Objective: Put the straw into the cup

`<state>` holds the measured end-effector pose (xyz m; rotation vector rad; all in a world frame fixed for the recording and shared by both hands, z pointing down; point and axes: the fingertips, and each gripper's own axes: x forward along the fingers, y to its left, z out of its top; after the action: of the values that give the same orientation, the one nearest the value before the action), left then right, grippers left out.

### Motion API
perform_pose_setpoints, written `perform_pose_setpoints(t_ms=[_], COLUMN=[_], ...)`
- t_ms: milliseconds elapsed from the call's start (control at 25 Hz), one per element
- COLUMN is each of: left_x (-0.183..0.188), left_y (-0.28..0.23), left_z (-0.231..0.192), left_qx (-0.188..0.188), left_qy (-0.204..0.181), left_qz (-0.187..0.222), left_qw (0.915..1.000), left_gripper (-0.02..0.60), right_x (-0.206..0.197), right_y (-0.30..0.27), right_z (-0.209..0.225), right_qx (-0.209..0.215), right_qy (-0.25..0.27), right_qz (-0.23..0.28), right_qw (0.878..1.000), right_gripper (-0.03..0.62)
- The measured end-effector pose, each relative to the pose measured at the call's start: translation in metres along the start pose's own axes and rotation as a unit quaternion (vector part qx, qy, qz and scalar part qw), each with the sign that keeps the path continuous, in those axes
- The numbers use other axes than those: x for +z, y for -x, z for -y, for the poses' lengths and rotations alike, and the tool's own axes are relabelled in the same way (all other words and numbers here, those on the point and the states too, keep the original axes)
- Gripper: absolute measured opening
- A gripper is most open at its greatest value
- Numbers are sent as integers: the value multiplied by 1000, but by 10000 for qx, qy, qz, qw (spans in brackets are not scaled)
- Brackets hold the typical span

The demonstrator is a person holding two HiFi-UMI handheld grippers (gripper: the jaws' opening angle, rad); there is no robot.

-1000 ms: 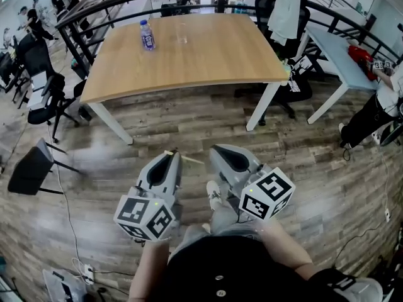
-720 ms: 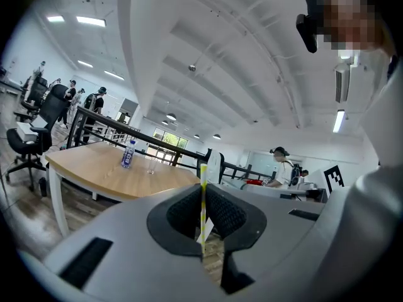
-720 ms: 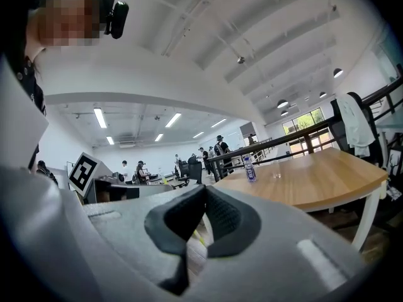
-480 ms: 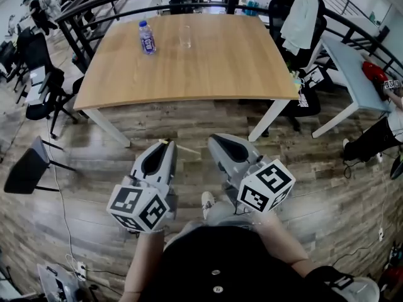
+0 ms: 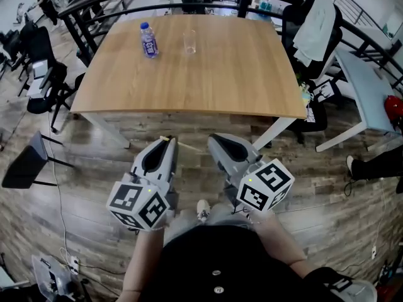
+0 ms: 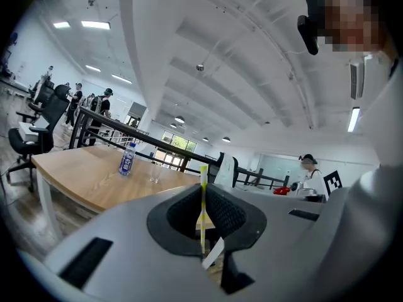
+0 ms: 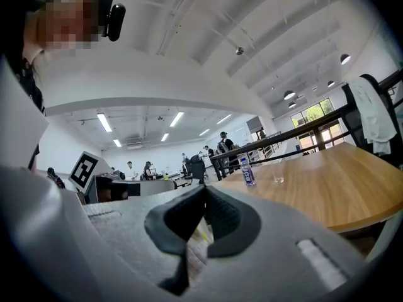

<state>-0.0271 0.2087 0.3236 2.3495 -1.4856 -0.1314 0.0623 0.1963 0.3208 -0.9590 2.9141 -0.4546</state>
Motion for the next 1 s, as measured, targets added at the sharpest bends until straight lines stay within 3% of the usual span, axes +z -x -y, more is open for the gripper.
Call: perform_pose_setpoints(t_ms=[520, 1000], left_x=[-1, 8], left_y=[-42, -101], left_z=[-10, -60], left_qx=[-14, -195], left_qy=[83, 280], left_qz=[-205, -303], left_qw=[9998, 9990], left_gripper=[34, 34], right_x=[-2, -2], right_y=[-10, -66], right_z=[38, 83], right_qx=[12, -155], right_qy=[-400, -493], right_qz=[-58, -151], right_qw=[9992, 9985], right_gripper=[-2, -2])
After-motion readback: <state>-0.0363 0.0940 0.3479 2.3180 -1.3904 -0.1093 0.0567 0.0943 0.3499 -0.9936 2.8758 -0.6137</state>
